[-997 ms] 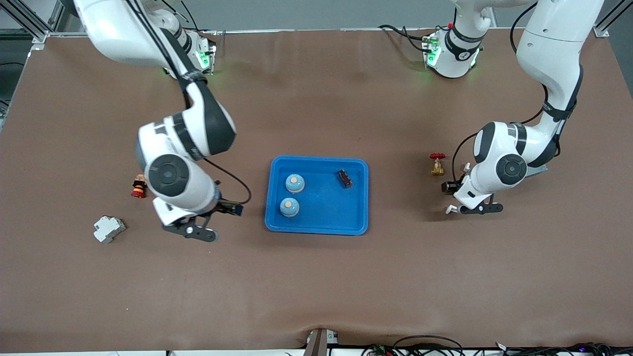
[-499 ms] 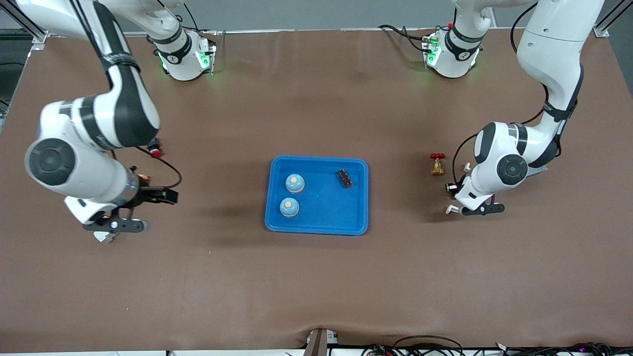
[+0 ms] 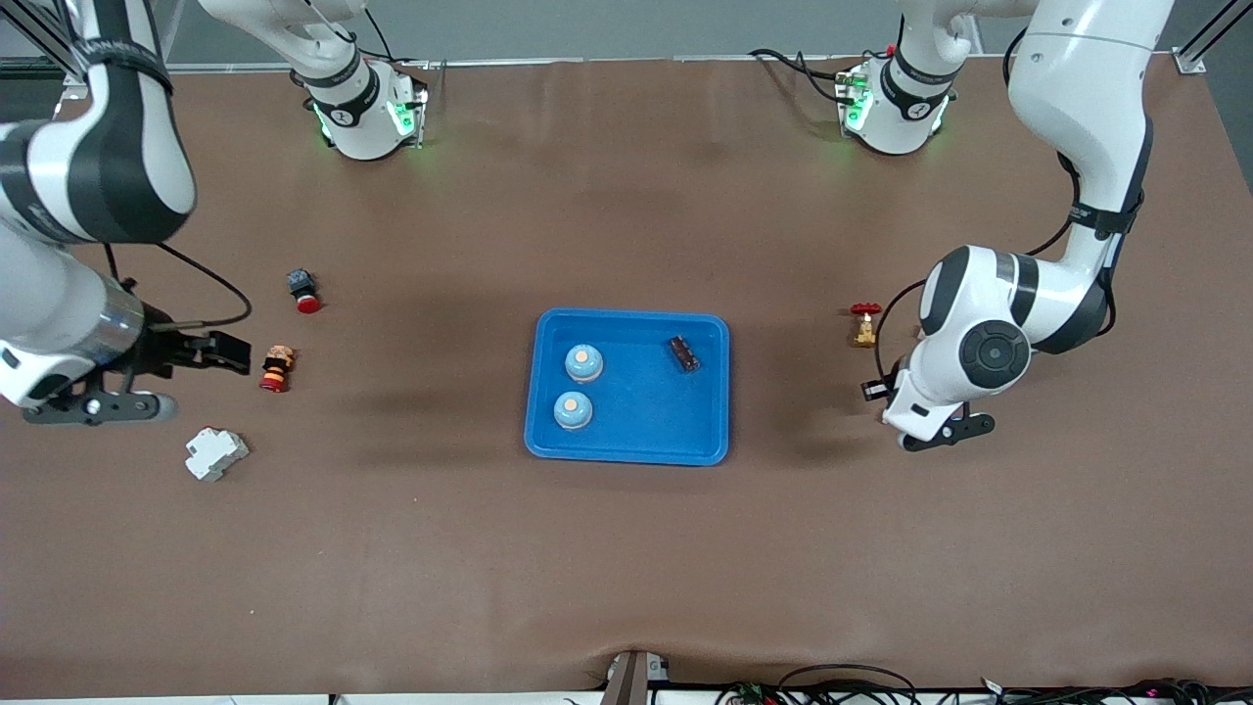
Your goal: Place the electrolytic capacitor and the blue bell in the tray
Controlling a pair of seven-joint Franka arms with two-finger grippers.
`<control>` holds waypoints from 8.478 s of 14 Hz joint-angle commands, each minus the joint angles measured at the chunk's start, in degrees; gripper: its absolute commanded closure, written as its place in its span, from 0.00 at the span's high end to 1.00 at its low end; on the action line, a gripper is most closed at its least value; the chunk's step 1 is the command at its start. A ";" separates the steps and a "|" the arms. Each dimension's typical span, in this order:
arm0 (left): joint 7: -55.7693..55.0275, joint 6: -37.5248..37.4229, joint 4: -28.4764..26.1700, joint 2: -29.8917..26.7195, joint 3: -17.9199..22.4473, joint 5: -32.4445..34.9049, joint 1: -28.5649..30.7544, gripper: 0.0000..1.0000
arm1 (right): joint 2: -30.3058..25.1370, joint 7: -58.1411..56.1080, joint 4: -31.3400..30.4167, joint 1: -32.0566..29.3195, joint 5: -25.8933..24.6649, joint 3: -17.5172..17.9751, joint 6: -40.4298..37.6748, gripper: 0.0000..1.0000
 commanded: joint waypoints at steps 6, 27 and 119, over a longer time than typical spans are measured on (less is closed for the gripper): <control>-17.81 -3.83 13.13 5.00 0.11 -6.58 -8.47 0.00 | -8.43 -1.50 -2.43 -3.89 -0.11 0.89 -3.31 1.00; -36.72 10.14 22.11 18.00 0.63 -7.12 -22.89 0.00 | -11.68 1.31 -2.61 -6.80 5.95 1.15 -4.98 1.00; 34.88 -12.53 0.74 -37.02 1.60 -3.43 8.92 1.00 | -16.52 0.08 -5.60 -7.06 4.11 0.80 -4.98 1.00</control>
